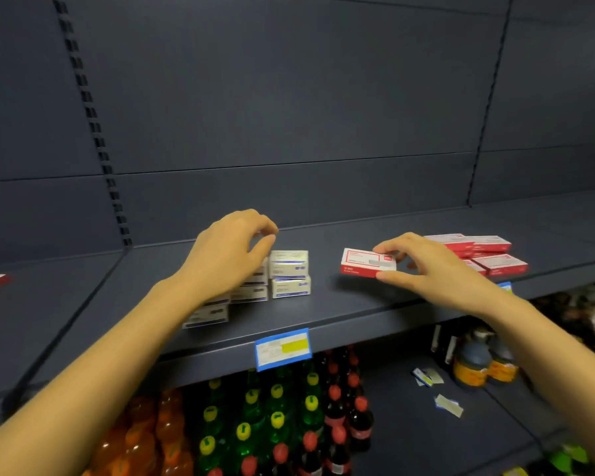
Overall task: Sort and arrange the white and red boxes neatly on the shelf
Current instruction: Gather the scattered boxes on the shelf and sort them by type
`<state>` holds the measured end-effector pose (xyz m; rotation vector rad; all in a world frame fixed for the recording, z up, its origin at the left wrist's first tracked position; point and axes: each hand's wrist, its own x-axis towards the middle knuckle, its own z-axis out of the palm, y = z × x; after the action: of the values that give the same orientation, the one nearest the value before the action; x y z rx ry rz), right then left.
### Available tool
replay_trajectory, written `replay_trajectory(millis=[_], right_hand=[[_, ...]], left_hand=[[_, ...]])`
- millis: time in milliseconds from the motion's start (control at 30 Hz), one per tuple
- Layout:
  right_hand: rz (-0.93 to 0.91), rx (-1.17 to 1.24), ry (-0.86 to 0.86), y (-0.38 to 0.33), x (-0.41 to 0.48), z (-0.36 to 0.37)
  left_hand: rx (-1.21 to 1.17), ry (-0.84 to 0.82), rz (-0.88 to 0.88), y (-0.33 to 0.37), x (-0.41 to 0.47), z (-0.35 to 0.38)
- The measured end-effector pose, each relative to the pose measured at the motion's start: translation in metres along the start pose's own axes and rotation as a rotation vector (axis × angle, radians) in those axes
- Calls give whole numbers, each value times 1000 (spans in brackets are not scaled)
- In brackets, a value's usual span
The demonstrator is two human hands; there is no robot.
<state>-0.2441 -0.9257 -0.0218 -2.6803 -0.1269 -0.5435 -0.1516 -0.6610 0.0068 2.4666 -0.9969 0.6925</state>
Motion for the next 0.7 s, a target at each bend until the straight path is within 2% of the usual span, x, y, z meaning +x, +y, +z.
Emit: replay_trajectory(millis=[167,433,633,700], right_hand=[[30,-19,5,53,-8,-24],[3,14,-72,133,-9,-63],[-32,40,-151,165,-14,-70],[-58,-8,-131,170,-14,-67]], left_hand=[[67,-8,9,35,28,32],[121,-17,-115,97,54,77],[171,-20,-182,129,54,92],[191,-24,-209,135,53,91]])
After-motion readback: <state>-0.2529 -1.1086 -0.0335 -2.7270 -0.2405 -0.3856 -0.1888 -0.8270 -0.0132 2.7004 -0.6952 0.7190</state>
